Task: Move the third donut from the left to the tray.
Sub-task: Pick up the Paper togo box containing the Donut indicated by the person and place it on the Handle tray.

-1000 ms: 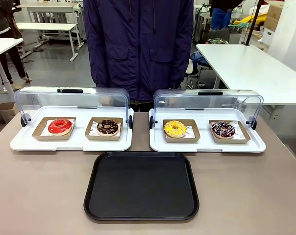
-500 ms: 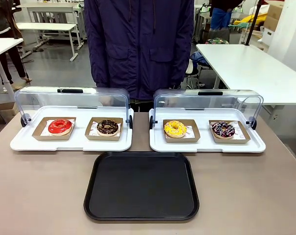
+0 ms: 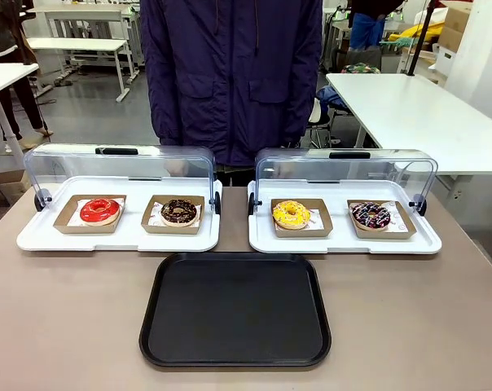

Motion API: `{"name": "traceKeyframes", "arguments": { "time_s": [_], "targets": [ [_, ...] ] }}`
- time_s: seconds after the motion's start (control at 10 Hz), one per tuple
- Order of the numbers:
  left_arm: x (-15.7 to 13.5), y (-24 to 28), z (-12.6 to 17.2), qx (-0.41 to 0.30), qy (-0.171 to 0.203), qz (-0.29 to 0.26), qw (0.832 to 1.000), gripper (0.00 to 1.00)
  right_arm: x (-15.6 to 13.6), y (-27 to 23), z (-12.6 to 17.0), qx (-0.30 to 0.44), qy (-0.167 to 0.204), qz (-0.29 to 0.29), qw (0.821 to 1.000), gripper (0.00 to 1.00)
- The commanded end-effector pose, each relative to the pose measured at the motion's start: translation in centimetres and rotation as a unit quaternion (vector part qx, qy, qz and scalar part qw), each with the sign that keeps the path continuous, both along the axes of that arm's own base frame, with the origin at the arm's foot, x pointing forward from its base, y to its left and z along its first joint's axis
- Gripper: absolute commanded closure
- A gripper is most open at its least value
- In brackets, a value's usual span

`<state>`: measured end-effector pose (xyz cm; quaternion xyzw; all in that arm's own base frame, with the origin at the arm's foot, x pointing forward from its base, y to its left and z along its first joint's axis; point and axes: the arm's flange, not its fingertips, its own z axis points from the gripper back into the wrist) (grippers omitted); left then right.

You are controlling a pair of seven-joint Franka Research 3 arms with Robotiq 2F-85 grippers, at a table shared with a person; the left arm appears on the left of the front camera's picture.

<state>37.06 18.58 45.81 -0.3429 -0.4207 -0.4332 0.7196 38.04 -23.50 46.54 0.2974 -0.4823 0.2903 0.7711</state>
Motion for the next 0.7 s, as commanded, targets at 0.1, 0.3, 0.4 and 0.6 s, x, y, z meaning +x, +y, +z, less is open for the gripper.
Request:
{"name": "traceKeyframes", "arguments": {
  "time_s": [0.1,0.3,0.4,0.6],
  "targets": [
    [0.16,0.05,0.13,-0.003,-0.003,-0.002,1.000,0.00,0.26,-0.02,0.07,0.007,-0.012,0.000,1.000,0.00],
    [0.16,0.05,0.13,-0.003,-0.003,-0.002,1.000,0.00,0.26,-0.02,0.07,0.007,-0.012,0.000,1.000,0.00],
    [0.16,0.05,0.13,-0.003,-0.003,-0.002,1.000,0.00,0.26,-0.02,0.07,0.007,-0.012,0.000,1.000,0.00],
    [0.16,0.05,0.13,-0.003,-0.003,-0.002,1.000,0.00,0.26,-0.02,0.07,0.007,-0.012,0.000,1.000,0.00]
  ]
}}
